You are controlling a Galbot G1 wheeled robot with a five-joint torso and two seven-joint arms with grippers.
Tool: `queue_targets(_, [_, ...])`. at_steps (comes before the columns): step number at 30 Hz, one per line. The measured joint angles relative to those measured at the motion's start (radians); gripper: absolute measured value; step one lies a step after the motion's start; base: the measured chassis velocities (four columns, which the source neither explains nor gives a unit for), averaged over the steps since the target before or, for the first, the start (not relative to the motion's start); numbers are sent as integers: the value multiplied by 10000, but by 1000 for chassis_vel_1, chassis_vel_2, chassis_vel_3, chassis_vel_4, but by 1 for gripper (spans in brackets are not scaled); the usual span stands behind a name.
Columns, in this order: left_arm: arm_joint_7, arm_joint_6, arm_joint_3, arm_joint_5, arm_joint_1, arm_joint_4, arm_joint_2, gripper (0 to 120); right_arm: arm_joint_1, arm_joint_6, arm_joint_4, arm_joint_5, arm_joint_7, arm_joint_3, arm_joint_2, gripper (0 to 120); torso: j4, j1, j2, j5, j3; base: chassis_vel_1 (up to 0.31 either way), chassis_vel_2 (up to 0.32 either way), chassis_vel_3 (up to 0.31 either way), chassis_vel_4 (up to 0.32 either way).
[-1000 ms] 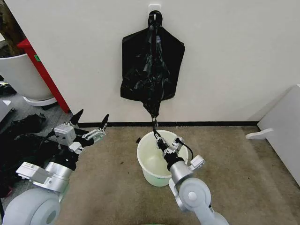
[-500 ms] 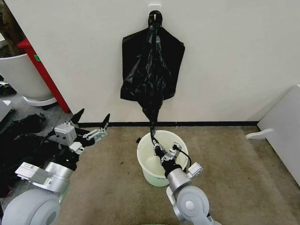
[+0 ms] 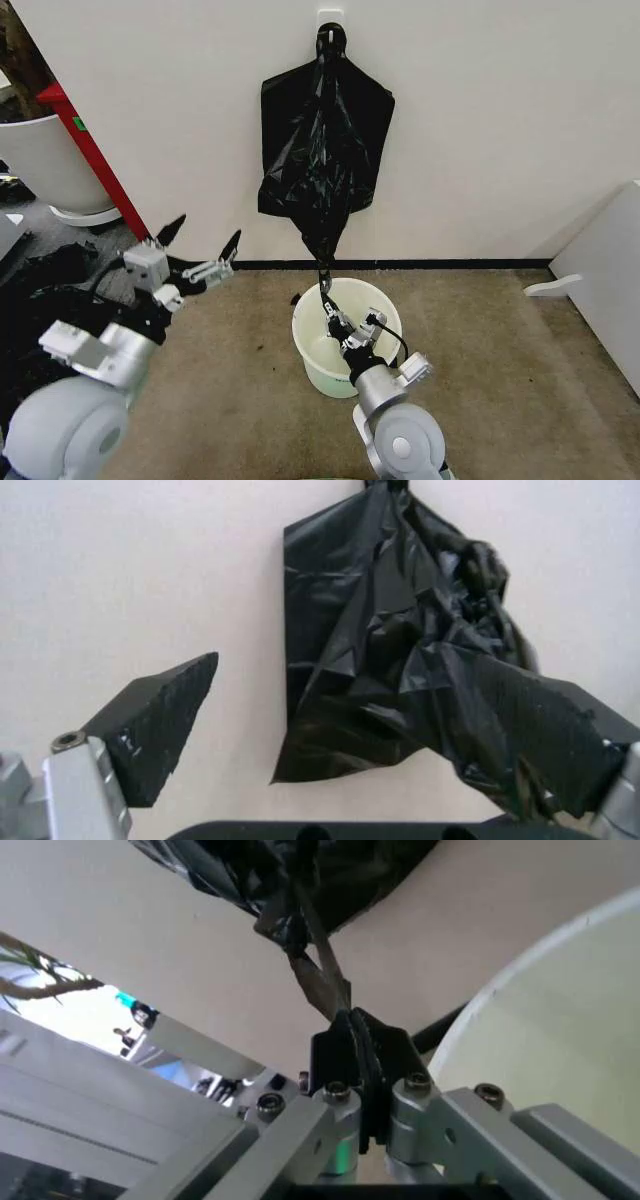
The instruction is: Place the garbage bag over the trash bin.
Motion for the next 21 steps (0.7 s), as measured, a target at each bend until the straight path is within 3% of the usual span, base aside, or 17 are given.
queue_targets(8, [-811, 754, 631, -1176, -1177, 307, 791, 100, 532, 130, -424, -922, -406, -381, -186, 0, 3, 0, 0, 0, 1, 0, 0, 0, 0])
queue_targets(13, [-1046, 1079, 2030, -1798, -2895, 781, 1073, 100, 740, 242, -525, -1576, -767, -465, -348, 0, -1, 0, 0, 2, 0, 0, 0, 0, 0])
queue_targets(17, [-1052, 1099, 2279, -1816, -3211, 919, 1094, 100, 799, 252, -530, -1630, -793, -470, -354, 0, -2, 0, 0, 2, 1, 0, 0, 0, 0])
queue_targets(18, [-1054, 1124, 3005, -1817, -4074, 1383, 1076, 100, 1049, 264, -535, -1667, -813, -430, -316, 0, -1, 0, 0, 1, 1, 0, 0, 0, 0])
queue_targets(21, [-1054, 1135, 3353, -1804, -4460, 1671, 1028, 100, 1351, 265, -535, -1659, -830, -327, -253, 0, 0, 0, -1, 1, 1, 0, 0, 0, 0])
